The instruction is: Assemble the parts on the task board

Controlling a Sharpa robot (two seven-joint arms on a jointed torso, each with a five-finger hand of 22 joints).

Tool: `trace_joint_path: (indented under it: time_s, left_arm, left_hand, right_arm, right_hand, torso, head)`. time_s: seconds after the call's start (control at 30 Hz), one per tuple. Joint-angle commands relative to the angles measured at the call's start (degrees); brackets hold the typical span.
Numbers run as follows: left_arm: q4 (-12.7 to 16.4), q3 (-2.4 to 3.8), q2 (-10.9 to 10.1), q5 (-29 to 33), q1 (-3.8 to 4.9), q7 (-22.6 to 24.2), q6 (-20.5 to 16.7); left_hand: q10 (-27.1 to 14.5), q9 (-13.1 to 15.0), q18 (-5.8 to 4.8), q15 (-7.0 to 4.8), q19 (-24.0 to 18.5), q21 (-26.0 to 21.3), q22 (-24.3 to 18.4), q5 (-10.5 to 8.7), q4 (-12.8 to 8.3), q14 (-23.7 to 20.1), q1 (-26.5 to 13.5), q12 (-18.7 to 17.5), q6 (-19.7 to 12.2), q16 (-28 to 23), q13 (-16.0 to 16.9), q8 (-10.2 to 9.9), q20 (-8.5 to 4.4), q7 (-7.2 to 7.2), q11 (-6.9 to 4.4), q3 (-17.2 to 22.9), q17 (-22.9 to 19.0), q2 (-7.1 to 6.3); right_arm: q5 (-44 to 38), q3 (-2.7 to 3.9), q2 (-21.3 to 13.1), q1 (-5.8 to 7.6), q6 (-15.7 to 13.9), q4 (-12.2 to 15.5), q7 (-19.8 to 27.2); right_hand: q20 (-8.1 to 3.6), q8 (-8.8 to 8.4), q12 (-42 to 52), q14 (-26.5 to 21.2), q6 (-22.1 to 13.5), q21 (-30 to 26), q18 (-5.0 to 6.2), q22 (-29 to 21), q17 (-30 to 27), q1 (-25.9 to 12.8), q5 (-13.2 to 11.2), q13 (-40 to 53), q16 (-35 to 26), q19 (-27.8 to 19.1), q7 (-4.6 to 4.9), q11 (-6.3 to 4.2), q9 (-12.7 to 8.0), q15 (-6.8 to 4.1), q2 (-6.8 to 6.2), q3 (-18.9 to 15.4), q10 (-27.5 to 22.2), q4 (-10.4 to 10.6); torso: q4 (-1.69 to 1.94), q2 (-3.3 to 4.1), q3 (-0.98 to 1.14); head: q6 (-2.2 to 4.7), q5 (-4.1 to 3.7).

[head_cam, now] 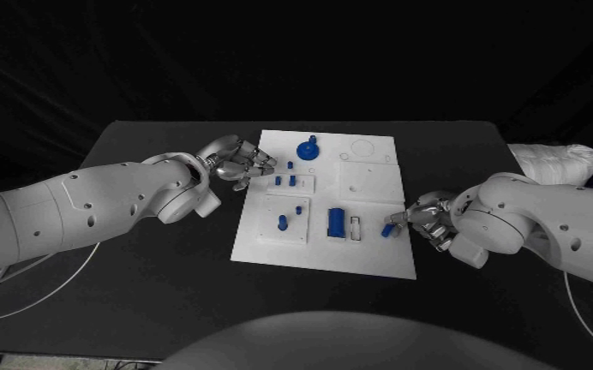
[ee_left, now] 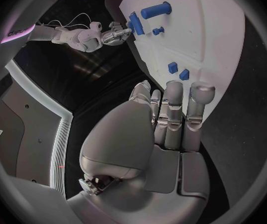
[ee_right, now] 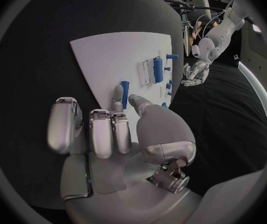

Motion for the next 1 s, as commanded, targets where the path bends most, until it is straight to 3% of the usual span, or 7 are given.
trace_joint_path:
  time_s: [0.03, 0.13, 0.2, 0.3, 0.53, 0.7, 1.0]
  left_arm:
    - [0.2, 0.03, 0.1, -0.4, 0.01, -0.6, 1.3]
    - [0.2, 0.03, 0.1, -0.5, 0.01, -0.9, 1.4]
    - [0.3, 0.03, 0.0, -0.5, 0.01, -1.1, 1.5]
    - [0.4, 0.03, 0.0, -0.6, 0.01, -1.3, 1.5]
    - [0.5, 0.03, 0.0, -0.7, 0.01, -1.8, 1.9]
    - [0.6, 0.03, 0.0, -0.9, 0.01, -2.2, 2.2]
    - [0.6, 0.03, 0.0, -1.1, 0.01, -3.0, 2.7]
  left_hand:
    - [0.4, 0.1, 1.16, -0.07, -0.4, -0.3, 5.8, 0.32, 0.0, -0.4, 0.2, 0.3, 0.2, 0.1, 0.1, 0.2, 0.08, 0.21, -0.07, -0.4, -0.1, 0.47]
    - [0.4, 0.1, 1.16, -0.07, -0.4, -0.2, 5.8, 0.32, 0.0, -0.4, 0.2, 0.3, 0.2, 0.1, 0.1, 0.2, 0.08, 0.23, -0.07, -0.4, -0.1, 0.47]
    - [0.4, 0.1, 1.16, -0.07, -0.4, -0.2, 5.8, 0.32, 0.0, -0.4, 0.2, 0.3, 0.2, 0.1, 0.1, 0.2, 0.08, 0.23, -0.07, -0.4, -0.1, 0.47]
    - [0.4, 0.1, 1.16, -0.07, -0.4, -0.2, 5.8, 0.32, 0.0, -0.4, 0.2, 0.3, 0.2, 0.1, 0.1, 0.2, 0.08, 0.23, -0.07, -0.4, -0.1, 0.47]
    - [0.5, 0.1, 1.21, -0.08, -0.5, -0.5, 5.8, 0.33, -0.1, -0.5, 0.2, 0.4, 0.3, 0.0, 0.1, 0.2, 0.08, 0.26, -0.09, -0.4, -0.3, 0.44]
    - [0.5, 0.1, 1.26, -0.09, -0.6, -0.8, 5.7, 0.35, -0.1, -0.7, 0.2, 0.4, 0.3, -0.1, 0.1, 0.2, 0.07, 0.25, -0.09, -0.4, -0.6, 0.41]
    - [0.6, 0.1, 1.29, -0.09, -0.7, -1.0, 5.7, 0.39, -0.1, -0.7, 0.3, 0.4, 0.3, -0.1, 0.1, 0.2, 0.07, 0.23, -0.10, -0.4, -0.6, 0.37]
  right_arm:
    - [-6.9, -0.47, 0.7, -0.53, 2.1, -1.4, -1.8]
    - [-8.0, -0.47, 1.8, -0.49, 2.8, -2.8, -1.9]
    - [-8.3, -0.47, 2.4, -0.48, 3.4, -3.6, -2.0]
    - [-8.7, -0.47, 3.2, -0.47, 4.6, -4.6, -2.1]
    - [-12.1, -0.47, 4.4, -0.56, 6.5, -5.6, -2.1]
    - [-15.9, -0.47, 4.9, -0.59, 6.9, -5.6, -2.0]
    - [-25.8, -0.47, 5.1, -0.66, 7.2, -4.2, -1.8]
  right_hand:
    - [-0.48, 1.30, 0.2, 4.1, -5.1, -0.3, 0.62, 9.1, 6.8, -0.5, -0.7, 15.1, 0.3, 0.2, 1.88, -0.46, 1.9, -0.44, 0.77, 0.6, 6.1, 0.4]
    - [-0.58, 2.54, 0.2, 4.1, -4.2, 0.0, 0.53, 9.3, 6.9, -3.3, -1.6, 15.1, 0.3, 0.4, 1.63, -0.64, 3.2, -0.64, 2.28, 0.3, 6.1, 3.3]
    - [-0.61, 2.63, 0.2, 4.1, -4.2, -0.1, 0.54, 9.3, 6.9, -3.6, -1.7, 15.1, 0.4, 0.4, 1.57, -0.70, 3.4, -0.68, 2.43, 0.3, 6.1, 3.7]
    - [-0.68, 2.45, 0.2, 4.1, -4.3, -0.1, 0.54, 9.3, 6.9, -4.0, -2.7, 15.1, 0.3, 0.4, 1.53, -0.76, 3.4, -0.75, 1.74, 0.1, 6.1, 3.9]
    - [-0.71, 1.18, 0.2, 4.1, -4.6, 0.3, 0.41, 9.5, 6.9, -3.8, -8.3, 15.1, 0.3, 0.7, 1.70, -0.65, 3.0, -0.70, -0.67, -0.8, 6.1, 3.0]
    - [-0.72, 0.80, 0.2, 4.1, -4.4, 0.5, 0.37, 9.6, 6.8, -2.6, -6.1, 15.1, 0.3, 0.8, 1.69, -0.66, 3.0, -0.72, -0.90, -0.3, 6.1, 1.9]
    - [-0.68, 0.37, 0.2, 4.1, -4.7, 1.1, 0.23, 9.9, 6.8, -2.1, -5.1, 15.1, 0.3, 1.1, 1.82, -0.58, 3.1, -0.65, -2.17, -0.6, 6.1, 1.1]
  torso:
    - [0.01, -0.02, 0.00]
    - [0.01, 0.00, 0.01]
    - [0.03, 0.02, 0.01]
    - [0.02, 0.05, 0.01]
    - [-0.02, 0.06, 0.02]
    - [-0.03, 0.03, 0.02]
    - [0.00, 0.02, 0.02]
  head:
    - [-0.01, -0.05]
    - [-0.01, -0.07]
    - [-0.01, -0.01]
    - [-0.01, 0.16]
    - [-0.01, 0.20]
    - [-0.01, 0.11]
    - [-0.01, 0.06]
